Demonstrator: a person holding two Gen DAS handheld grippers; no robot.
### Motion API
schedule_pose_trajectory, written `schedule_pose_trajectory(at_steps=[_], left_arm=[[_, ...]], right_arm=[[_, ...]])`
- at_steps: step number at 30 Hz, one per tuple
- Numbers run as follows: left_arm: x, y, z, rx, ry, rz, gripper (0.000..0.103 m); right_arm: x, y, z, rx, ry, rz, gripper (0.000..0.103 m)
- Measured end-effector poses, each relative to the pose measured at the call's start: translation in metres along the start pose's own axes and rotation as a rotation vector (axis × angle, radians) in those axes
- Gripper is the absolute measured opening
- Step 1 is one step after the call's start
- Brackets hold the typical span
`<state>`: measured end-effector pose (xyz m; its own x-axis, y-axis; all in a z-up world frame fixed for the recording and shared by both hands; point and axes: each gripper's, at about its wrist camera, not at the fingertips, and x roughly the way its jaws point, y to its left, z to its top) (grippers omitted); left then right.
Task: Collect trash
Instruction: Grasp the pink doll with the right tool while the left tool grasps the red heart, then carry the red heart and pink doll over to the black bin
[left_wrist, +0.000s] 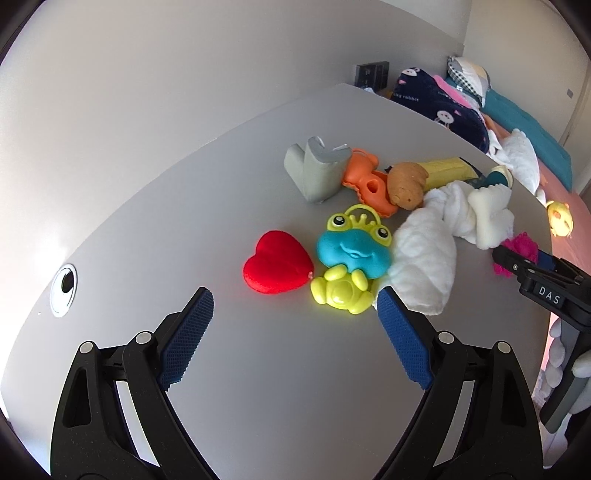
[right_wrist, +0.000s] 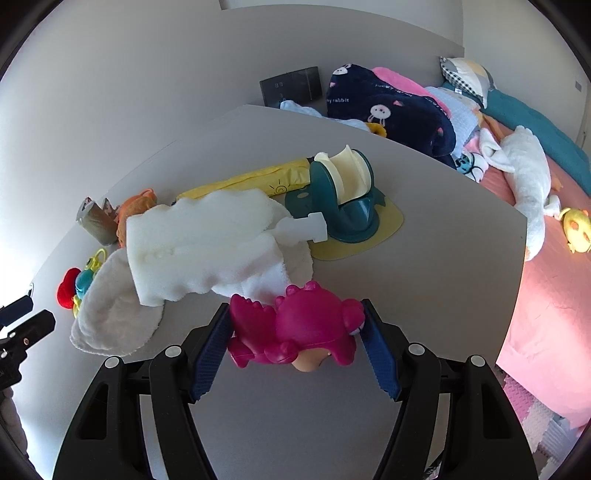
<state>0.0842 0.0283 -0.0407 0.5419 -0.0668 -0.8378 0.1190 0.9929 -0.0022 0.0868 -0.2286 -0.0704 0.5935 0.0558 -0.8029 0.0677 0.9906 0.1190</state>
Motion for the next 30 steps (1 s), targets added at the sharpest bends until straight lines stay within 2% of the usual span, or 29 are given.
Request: schedule_pose_trajectory(at_steps=[4,9,15,18,20,21,22,25,30], left_arm=[[0.011,0.010,0.002,-0.017,0.004,0.010,0.087],[0.023,0.020,0.006,-0.050,-0.009,0.016,0.087],[0.039,0.023,0.009,-0.040,0.006,0.031,0.081],[0.044,0.022,0.009,-0.025,0.014,0.035,0.073],[0.045,0.023,0.008,-0.027,0.006,0.025,0.062],[0.044,0.023,0.008,-0.030,-0.003,0.037,0.051],[0.044,0.024,0.008,-0.035,-0.005,0.033,0.046],[0.041,0.028,0.008,-0.062,0.001,0.033,0.046],[0.020,0.026,0.010,-0.067,-0.038,0.037,0.046]], right_arm=[[0.000,0.002,-0.003,-0.030,-0.032,-0.015,0.068],[-0.001,0.000,-0.003,-0.027,-0.017,-0.013,0.068],[-0.002,-0.002,-0.003,-0.024,-0.004,-0.014,0.068],[-0.003,-0.003,-0.004,-0.018,-0.001,-0.017,0.068],[-0.004,-0.004,-0.004,-0.019,0.001,-0.024,0.068],[-0.004,-0.004,-0.004,-0.022,0.000,-0.026,0.068],[-0.005,-0.005,-0.004,-0.023,0.000,-0.026,0.068],[-0.010,-0.007,-0.004,-0.018,-0.005,-0.018,0.068],[-0.025,-0.010,-0.001,-0.013,-0.028,0.000,0.068]])
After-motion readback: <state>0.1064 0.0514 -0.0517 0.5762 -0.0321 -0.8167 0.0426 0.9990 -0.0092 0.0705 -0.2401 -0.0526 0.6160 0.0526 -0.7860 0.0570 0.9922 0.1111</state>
